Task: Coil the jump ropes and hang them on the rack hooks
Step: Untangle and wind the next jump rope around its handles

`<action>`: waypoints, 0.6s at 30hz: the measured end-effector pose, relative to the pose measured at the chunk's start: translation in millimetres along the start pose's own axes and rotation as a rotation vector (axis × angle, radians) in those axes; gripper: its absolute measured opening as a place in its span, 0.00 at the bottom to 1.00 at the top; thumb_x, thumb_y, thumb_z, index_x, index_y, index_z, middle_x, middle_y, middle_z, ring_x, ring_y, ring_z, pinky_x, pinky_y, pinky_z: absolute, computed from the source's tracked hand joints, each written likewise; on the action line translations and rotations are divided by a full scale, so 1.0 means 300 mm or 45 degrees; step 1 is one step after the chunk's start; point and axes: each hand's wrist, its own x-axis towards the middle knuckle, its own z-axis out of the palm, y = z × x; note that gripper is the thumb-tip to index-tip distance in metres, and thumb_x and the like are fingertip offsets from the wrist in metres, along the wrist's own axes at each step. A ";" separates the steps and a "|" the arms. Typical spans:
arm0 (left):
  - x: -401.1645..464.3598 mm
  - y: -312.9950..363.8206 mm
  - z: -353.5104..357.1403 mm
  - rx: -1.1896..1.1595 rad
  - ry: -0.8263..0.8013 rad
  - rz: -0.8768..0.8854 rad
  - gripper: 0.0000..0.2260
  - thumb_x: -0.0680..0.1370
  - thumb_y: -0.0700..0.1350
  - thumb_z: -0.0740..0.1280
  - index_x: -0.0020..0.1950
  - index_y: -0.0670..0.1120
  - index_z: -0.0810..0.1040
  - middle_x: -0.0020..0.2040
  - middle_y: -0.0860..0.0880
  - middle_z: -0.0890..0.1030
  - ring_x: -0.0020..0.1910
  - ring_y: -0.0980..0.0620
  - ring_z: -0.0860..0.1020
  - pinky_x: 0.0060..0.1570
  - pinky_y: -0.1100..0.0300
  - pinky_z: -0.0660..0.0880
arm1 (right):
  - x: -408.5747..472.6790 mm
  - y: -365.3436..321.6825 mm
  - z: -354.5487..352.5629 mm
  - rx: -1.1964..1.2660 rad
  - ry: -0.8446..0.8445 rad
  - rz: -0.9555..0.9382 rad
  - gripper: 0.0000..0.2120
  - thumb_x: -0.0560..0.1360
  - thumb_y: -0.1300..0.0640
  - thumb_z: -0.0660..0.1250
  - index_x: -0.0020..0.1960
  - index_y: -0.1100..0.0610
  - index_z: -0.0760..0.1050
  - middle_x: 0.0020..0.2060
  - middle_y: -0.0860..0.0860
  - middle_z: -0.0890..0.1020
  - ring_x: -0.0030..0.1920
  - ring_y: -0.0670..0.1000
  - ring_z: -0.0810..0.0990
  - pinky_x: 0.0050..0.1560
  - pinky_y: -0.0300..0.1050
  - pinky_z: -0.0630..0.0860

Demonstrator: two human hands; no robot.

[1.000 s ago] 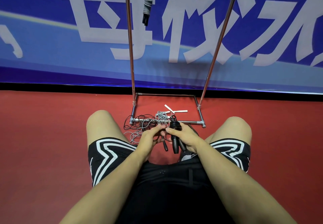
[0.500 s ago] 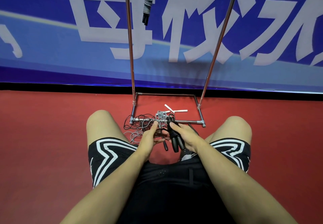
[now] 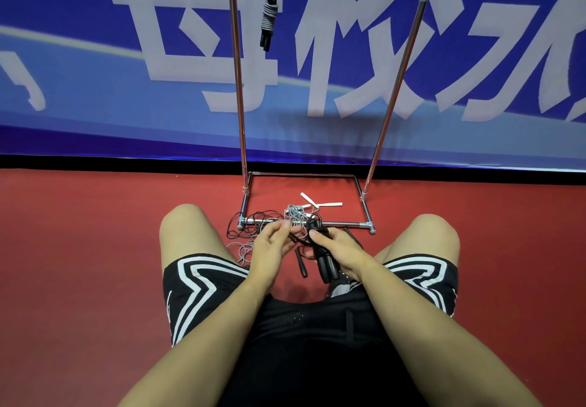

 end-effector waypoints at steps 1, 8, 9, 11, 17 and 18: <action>-0.002 0.002 0.005 -0.020 0.004 0.009 0.15 0.82 0.47 0.68 0.63 0.38 0.78 0.56 0.40 0.86 0.59 0.45 0.84 0.63 0.52 0.78 | 0.000 0.002 0.002 -0.012 0.009 0.005 0.14 0.81 0.52 0.69 0.61 0.60 0.79 0.54 0.57 0.87 0.50 0.60 0.87 0.64 0.63 0.78; 0.005 -0.001 0.001 -0.063 -0.031 0.021 0.11 0.79 0.29 0.65 0.58 0.39 0.80 0.54 0.41 0.83 0.55 0.47 0.83 0.61 0.52 0.78 | -0.004 0.002 0.007 0.009 0.020 0.031 0.13 0.82 0.50 0.68 0.60 0.58 0.78 0.52 0.57 0.87 0.51 0.60 0.87 0.64 0.60 0.79; -0.001 0.003 0.006 -0.004 -0.045 0.052 0.12 0.78 0.29 0.67 0.59 0.39 0.79 0.51 0.43 0.84 0.52 0.50 0.83 0.58 0.54 0.79 | -0.005 0.002 0.009 0.008 0.024 0.034 0.12 0.82 0.50 0.68 0.59 0.58 0.78 0.53 0.58 0.86 0.51 0.60 0.87 0.63 0.59 0.79; -0.016 0.012 0.020 0.098 -0.062 0.097 0.14 0.75 0.30 0.72 0.59 0.40 0.79 0.50 0.46 0.85 0.50 0.51 0.83 0.55 0.58 0.78 | -0.009 0.001 0.012 0.020 0.025 0.032 0.12 0.82 0.50 0.67 0.58 0.59 0.78 0.55 0.63 0.85 0.53 0.63 0.86 0.63 0.60 0.78; -0.037 0.027 0.052 0.301 -0.045 0.196 0.19 0.71 0.37 0.80 0.59 0.43 0.80 0.54 0.51 0.83 0.53 0.59 0.81 0.54 0.67 0.78 | -0.018 0.000 0.019 0.092 -0.004 0.025 0.12 0.83 0.52 0.65 0.59 0.61 0.76 0.53 0.61 0.85 0.50 0.59 0.84 0.63 0.57 0.79; -0.035 0.023 0.054 0.357 -0.003 0.219 0.18 0.71 0.37 0.80 0.58 0.44 0.80 0.53 0.51 0.83 0.53 0.57 0.81 0.53 0.68 0.78 | -0.016 0.002 0.022 0.067 -0.013 0.018 0.13 0.83 0.52 0.65 0.61 0.61 0.75 0.53 0.61 0.85 0.50 0.59 0.85 0.62 0.56 0.80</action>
